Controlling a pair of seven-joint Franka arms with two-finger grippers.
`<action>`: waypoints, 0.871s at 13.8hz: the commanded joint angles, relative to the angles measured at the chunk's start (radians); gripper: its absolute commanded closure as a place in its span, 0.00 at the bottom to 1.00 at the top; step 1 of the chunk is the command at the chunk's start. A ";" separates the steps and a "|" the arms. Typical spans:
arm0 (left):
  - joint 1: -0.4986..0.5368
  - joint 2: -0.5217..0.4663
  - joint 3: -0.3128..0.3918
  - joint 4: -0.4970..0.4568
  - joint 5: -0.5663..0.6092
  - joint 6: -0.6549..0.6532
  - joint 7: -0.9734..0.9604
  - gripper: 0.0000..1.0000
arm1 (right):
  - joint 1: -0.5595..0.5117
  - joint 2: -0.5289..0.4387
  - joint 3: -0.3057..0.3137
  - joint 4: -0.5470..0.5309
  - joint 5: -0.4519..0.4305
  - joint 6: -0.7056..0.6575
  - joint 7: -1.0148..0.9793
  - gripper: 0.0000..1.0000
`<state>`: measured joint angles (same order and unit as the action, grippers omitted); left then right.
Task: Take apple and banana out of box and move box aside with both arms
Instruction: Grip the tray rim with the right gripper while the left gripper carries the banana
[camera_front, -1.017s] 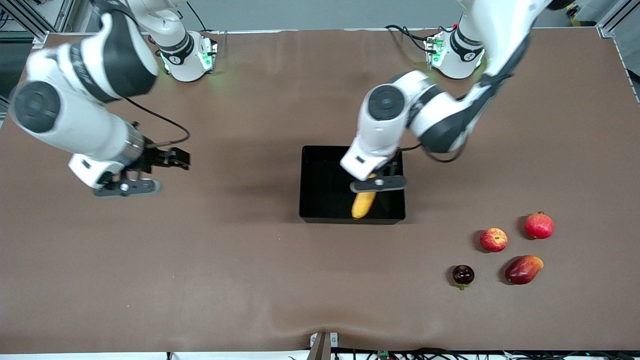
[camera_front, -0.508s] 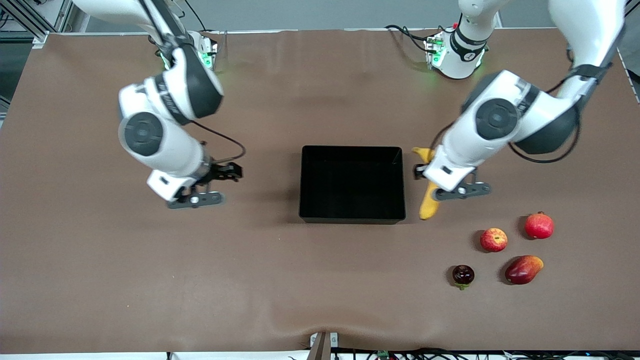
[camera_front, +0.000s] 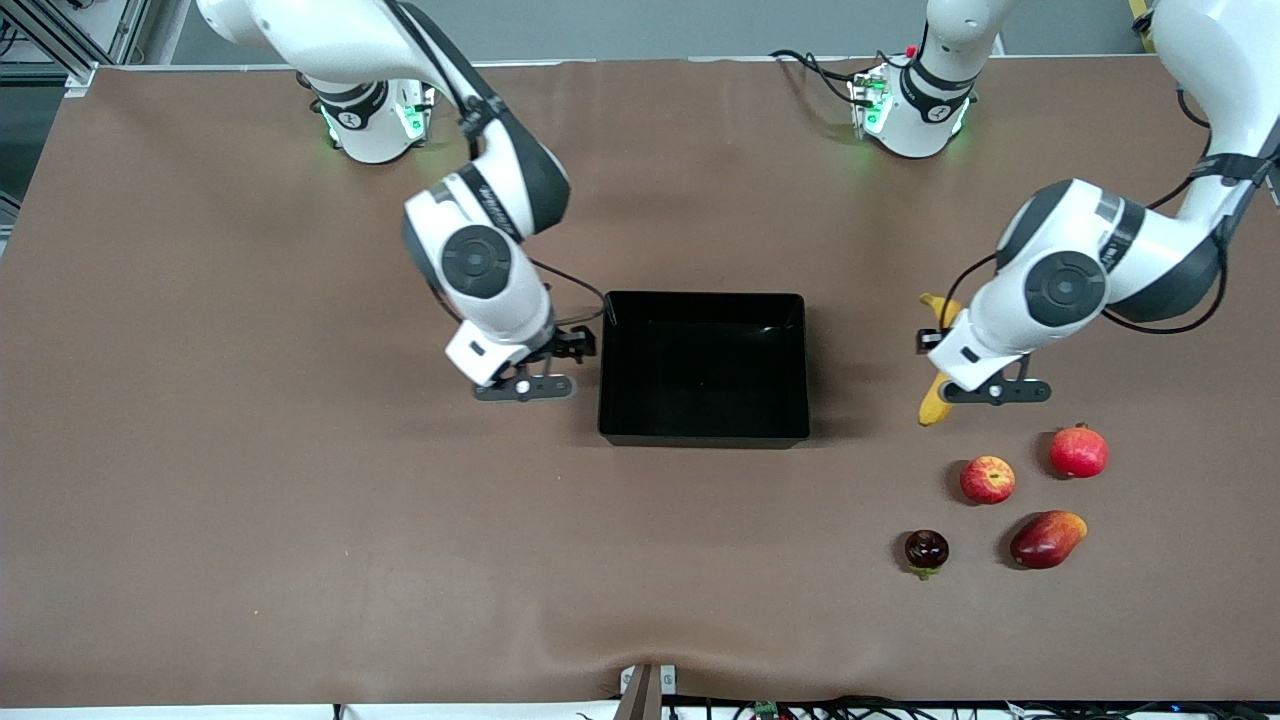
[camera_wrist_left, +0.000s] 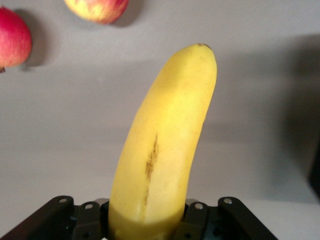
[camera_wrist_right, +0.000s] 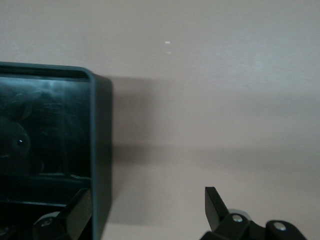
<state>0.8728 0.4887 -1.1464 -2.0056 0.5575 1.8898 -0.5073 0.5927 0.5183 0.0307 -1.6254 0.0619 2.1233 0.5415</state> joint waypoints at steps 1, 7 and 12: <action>0.119 0.004 -0.023 -0.079 0.018 0.078 0.052 1.00 | 0.033 0.052 -0.008 0.015 -0.005 0.067 0.023 0.00; 0.282 0.041 -0.016 -0.133 0.016 0.162 0.049 1.00 | 0.091 0.132 -0.009 0.015 -0.008 0.193 0.109 0.00; 0.359 0.065 0.016 -0.168 0.016 0.302 -0.138 1.00 | 0.113 0.172 -0.012 0.013 -0.011 0.218 0.143 0.46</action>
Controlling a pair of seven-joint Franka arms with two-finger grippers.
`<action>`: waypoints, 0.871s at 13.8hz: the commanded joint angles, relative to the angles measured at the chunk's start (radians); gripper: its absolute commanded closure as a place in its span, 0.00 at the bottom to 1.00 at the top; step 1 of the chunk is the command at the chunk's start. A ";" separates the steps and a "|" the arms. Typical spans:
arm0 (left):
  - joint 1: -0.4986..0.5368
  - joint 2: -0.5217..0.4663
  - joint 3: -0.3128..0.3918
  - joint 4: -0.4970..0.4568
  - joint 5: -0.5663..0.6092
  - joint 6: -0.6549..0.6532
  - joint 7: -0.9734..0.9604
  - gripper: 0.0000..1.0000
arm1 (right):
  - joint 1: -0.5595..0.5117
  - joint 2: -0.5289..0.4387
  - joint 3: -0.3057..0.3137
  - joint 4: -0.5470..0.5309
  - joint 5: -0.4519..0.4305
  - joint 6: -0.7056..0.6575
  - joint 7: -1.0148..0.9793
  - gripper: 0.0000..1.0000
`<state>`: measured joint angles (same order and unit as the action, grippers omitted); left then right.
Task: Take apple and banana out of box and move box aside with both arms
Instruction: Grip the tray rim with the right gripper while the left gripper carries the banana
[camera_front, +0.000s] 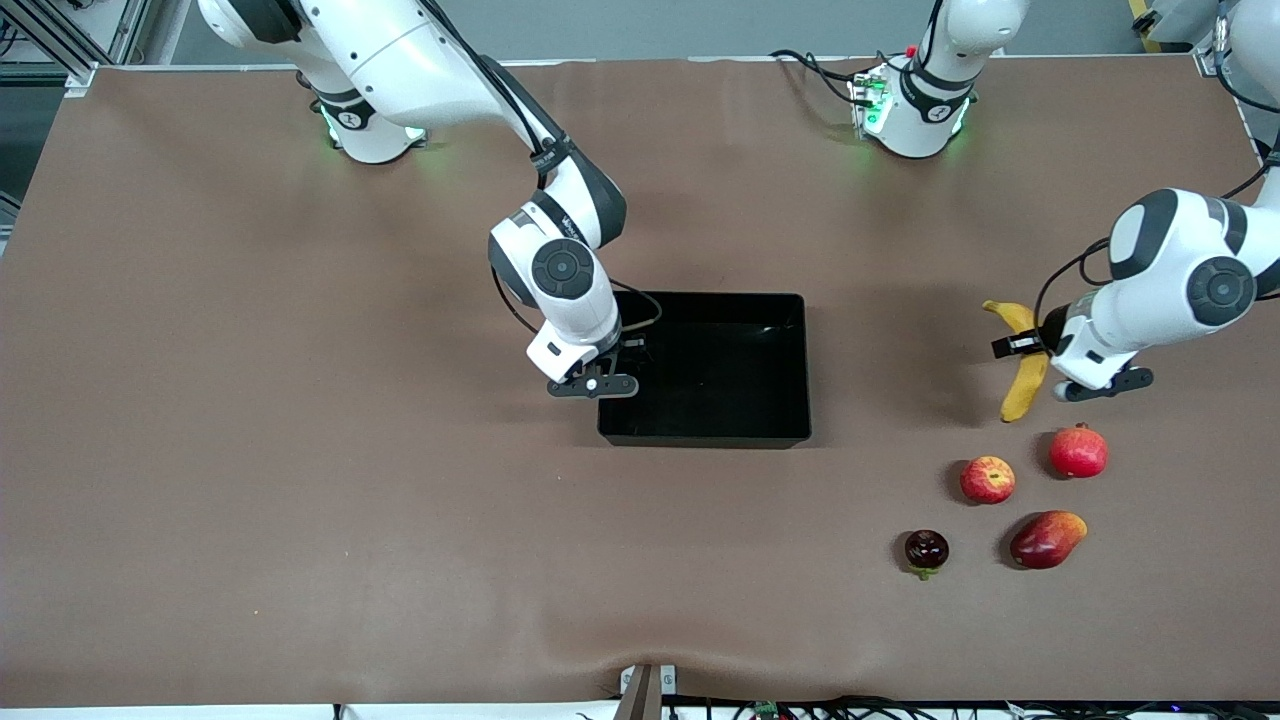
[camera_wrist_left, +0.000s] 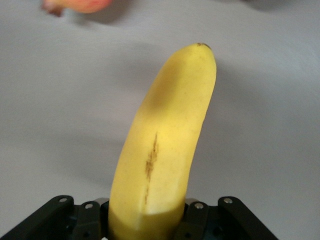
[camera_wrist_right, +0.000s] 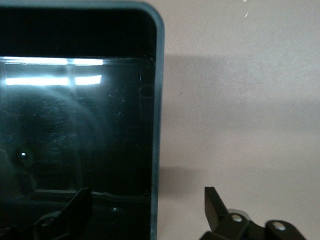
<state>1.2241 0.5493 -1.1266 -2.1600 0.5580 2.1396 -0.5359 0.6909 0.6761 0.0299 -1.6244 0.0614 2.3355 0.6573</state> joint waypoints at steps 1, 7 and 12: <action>0.002 0.014 -0.002 -0.014 0.019 0.057 -0.169 1.00 | 0.015 0.019 -0.011 0.012 -0.011 0.005 0.027 0.71; -0.102 0.043 0.085 -0.006 0.094 0.101 -0.411 1.00 | 0.002 0.008 -0.013 0.012 -0.008 -0.007 0.054 1.00; -0.146 0.098 0.110 0.000 0.200 0.152 -0.570 1.00 | -0.014 -0.091 -0.013 0.008 -0.005 -0.068 0.097 1.00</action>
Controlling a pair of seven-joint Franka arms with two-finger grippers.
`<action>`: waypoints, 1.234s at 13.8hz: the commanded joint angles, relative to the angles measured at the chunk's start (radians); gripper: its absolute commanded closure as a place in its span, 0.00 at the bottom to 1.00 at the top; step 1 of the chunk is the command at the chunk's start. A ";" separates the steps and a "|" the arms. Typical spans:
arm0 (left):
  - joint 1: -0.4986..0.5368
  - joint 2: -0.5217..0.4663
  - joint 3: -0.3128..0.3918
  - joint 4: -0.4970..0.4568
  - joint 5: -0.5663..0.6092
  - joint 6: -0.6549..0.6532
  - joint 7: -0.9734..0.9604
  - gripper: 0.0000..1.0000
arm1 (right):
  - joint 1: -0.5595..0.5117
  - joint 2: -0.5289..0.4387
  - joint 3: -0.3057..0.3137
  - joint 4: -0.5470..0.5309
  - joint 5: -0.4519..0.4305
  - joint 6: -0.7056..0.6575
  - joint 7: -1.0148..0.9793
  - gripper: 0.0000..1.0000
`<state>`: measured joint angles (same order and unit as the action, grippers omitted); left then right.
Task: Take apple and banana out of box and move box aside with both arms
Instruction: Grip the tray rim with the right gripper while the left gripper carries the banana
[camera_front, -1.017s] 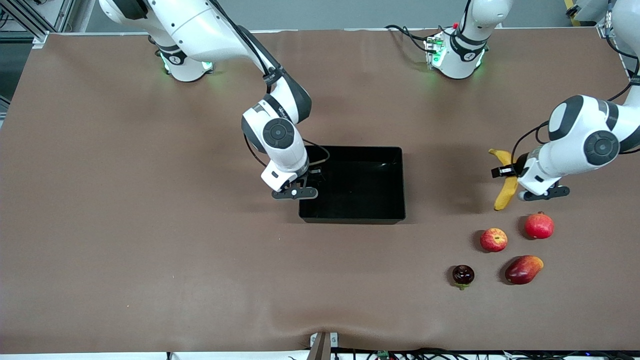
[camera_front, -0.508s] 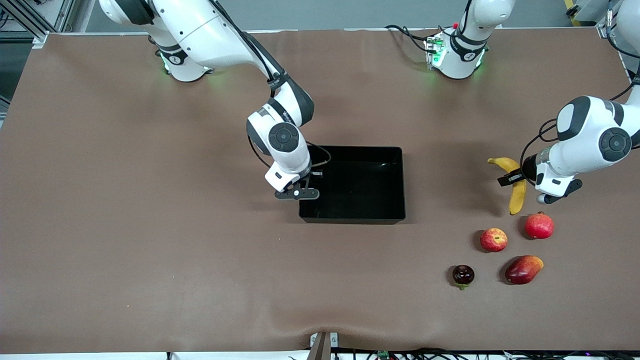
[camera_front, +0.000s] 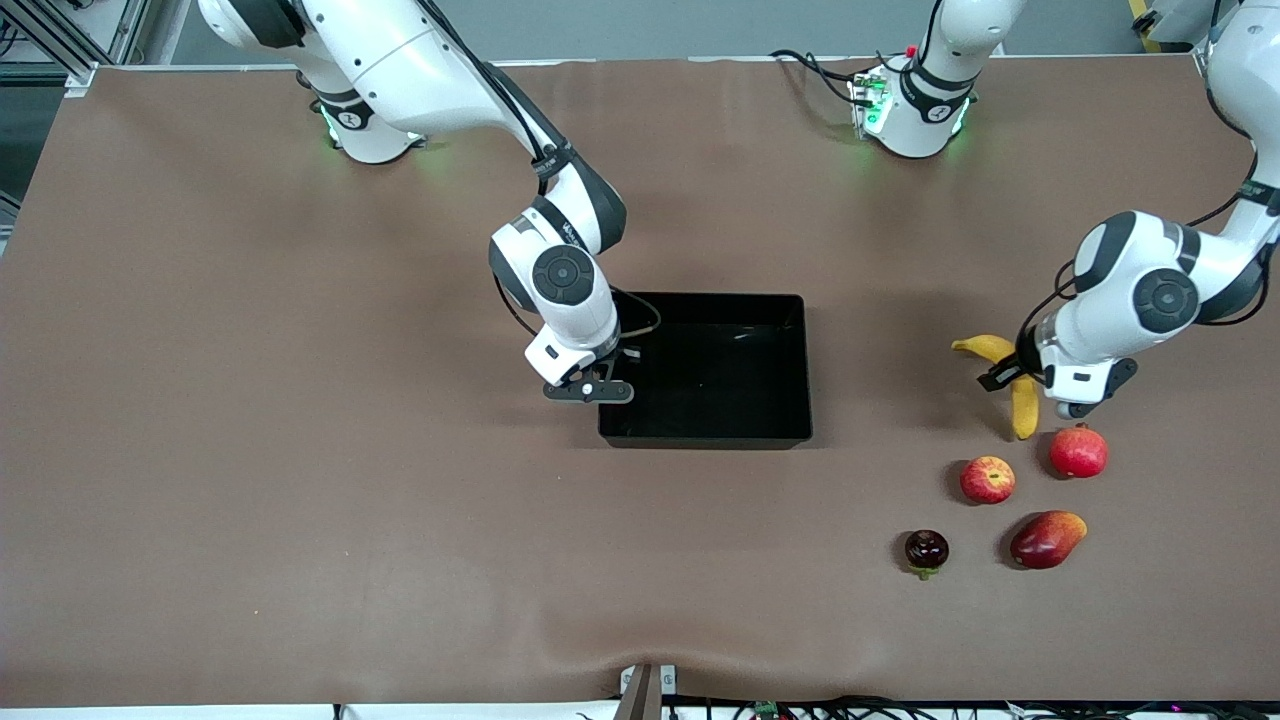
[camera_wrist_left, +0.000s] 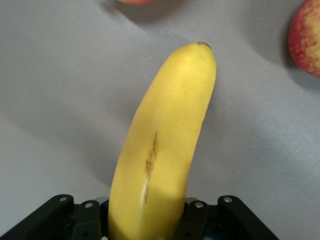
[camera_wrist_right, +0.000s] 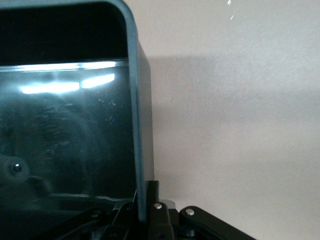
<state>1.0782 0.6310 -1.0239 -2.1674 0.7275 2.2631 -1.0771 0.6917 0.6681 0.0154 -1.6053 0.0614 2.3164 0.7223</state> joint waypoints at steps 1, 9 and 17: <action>0.000 0.021 0.013 0.008 0.032 0.047 -0.046 1.00 | -0.037 -0.114 0.001 -0.010 -0.005 -0.092 0.023 1.00; -0.064 0.079 0.062 0.008 0.263 0.095 -0.354 1.00 | -0.285 -0.324 0.008 -0.008 0.023 -0.343 -0.180 1.00; -0.098 0.121 0.104 0.044 0.359 0.096 -0.429 0.00 | -0.656 -0.383 0.005 -0.033 0.034 -0.500 -0.590 1.00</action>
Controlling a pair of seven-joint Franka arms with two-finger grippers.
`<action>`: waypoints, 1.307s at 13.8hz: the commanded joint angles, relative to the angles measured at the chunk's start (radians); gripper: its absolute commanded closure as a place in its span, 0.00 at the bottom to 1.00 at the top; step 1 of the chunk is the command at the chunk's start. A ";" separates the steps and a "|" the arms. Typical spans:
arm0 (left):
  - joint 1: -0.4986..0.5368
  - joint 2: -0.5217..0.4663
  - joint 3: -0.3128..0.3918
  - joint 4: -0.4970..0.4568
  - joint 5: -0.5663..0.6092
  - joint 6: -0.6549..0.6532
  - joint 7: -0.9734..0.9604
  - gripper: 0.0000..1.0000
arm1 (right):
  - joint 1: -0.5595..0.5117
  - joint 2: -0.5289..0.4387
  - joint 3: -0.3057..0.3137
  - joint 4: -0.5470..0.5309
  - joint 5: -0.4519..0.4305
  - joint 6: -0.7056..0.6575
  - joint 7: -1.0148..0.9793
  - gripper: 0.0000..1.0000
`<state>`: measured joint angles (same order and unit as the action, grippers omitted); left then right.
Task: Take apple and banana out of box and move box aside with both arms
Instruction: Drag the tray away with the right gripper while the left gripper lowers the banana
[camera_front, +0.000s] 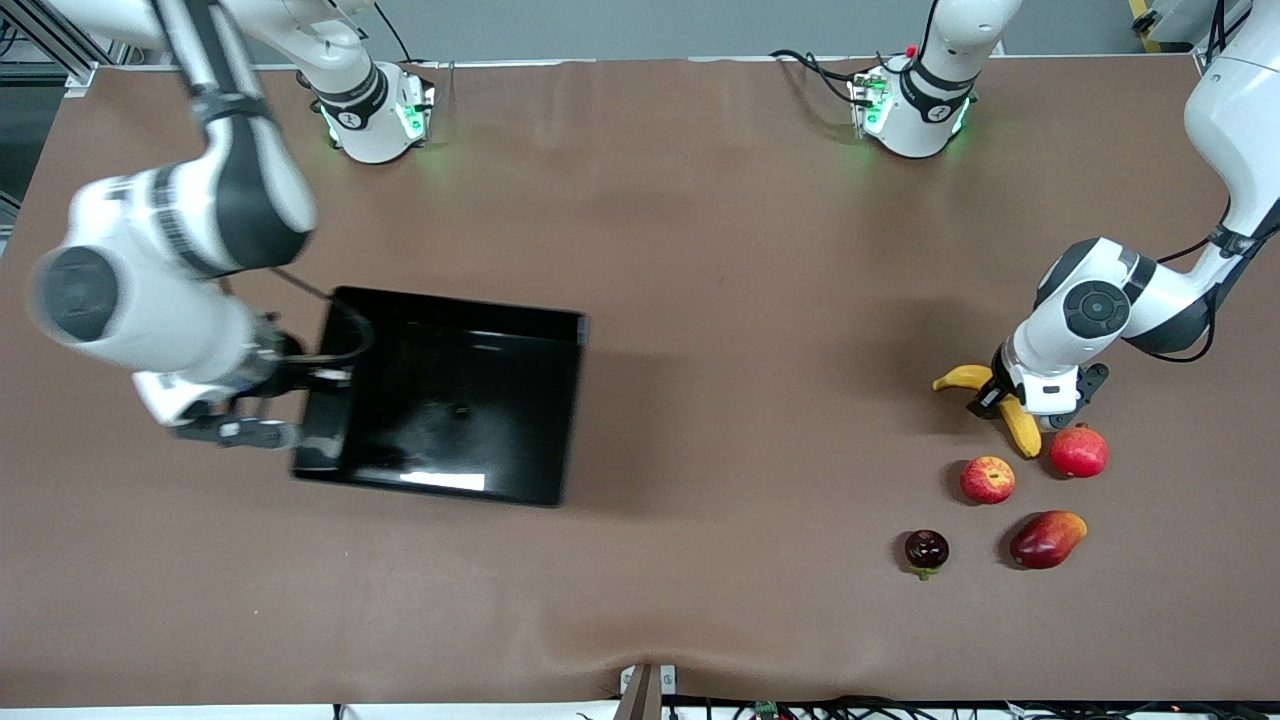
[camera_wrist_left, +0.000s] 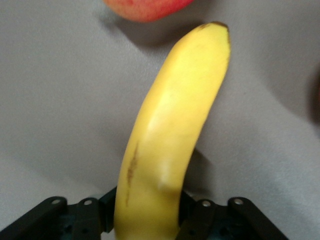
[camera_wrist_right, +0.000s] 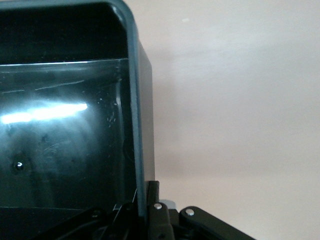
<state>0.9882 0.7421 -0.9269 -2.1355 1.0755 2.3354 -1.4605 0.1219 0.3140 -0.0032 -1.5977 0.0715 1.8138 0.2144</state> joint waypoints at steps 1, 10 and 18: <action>-0.008 0.004 0.005 0.011 -0.002 0.022 -0.046 0.00 | -0.128 -0.026 0.023 -0.048 0.024 0.007 -0.127 1.00; -0.003 -0.069 -0.222 0.060 -0.120 -0.143 -0.074 0.00 | -0.370 0.051 0.020 -0.194 0.022 0.286 -0.509 1.00; -0.017 -0.070 -0.372 0.345 -0.308 -0.489 0.435 0.00 | -0.442 0.214 0.020 -0.191 0.024 0.492 -0.524 1.00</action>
<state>0.9792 0.6794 -1.2758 -1.9040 0.8352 1.9609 -1.1765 -0.2794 0.5048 -0.0053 -1.8014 0.0743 2.2794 -0.2873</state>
